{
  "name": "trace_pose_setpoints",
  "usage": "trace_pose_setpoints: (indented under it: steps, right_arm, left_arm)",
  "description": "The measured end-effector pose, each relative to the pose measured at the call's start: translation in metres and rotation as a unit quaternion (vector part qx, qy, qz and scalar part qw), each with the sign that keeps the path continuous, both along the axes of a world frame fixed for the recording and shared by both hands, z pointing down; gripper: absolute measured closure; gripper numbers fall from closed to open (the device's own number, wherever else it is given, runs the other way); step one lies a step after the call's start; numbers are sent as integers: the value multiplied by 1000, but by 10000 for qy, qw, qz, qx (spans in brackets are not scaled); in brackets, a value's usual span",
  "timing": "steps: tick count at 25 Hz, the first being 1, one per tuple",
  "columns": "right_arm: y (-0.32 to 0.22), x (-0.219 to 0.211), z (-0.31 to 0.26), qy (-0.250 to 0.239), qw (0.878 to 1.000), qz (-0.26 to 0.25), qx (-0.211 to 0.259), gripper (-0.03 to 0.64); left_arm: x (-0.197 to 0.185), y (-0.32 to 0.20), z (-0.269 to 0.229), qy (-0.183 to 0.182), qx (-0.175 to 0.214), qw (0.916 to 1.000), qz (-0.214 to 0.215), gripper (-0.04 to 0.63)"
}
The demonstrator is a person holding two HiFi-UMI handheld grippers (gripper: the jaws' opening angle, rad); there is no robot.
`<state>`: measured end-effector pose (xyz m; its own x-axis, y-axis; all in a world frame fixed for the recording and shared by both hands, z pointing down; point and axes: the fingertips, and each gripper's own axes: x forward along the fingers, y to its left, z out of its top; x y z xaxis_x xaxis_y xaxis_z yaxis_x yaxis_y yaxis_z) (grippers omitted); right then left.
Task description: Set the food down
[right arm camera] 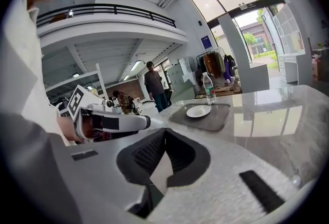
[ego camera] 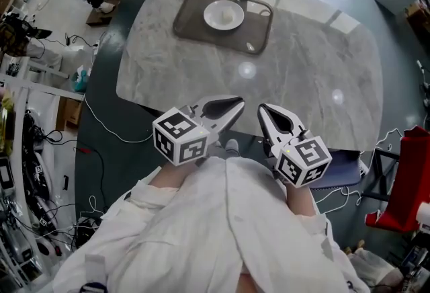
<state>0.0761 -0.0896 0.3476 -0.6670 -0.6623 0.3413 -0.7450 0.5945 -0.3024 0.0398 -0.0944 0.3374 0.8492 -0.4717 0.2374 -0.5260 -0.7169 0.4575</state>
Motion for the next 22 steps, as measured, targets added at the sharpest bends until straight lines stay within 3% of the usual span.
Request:
trace_pose_setpoints:
  steps: [16, 22]
  right_arm:
    - [1, -4, -5, 93, 9999, 82, 104, 614]
    - [2, -11, -4, 192, 9997, 11, 115, 614]
  left_arm:
    - [-1, 11, 11, -187, -202, 9994, 215, 566]
    - [-8, 8, 11, -211, -150, 9996, 105, 568]
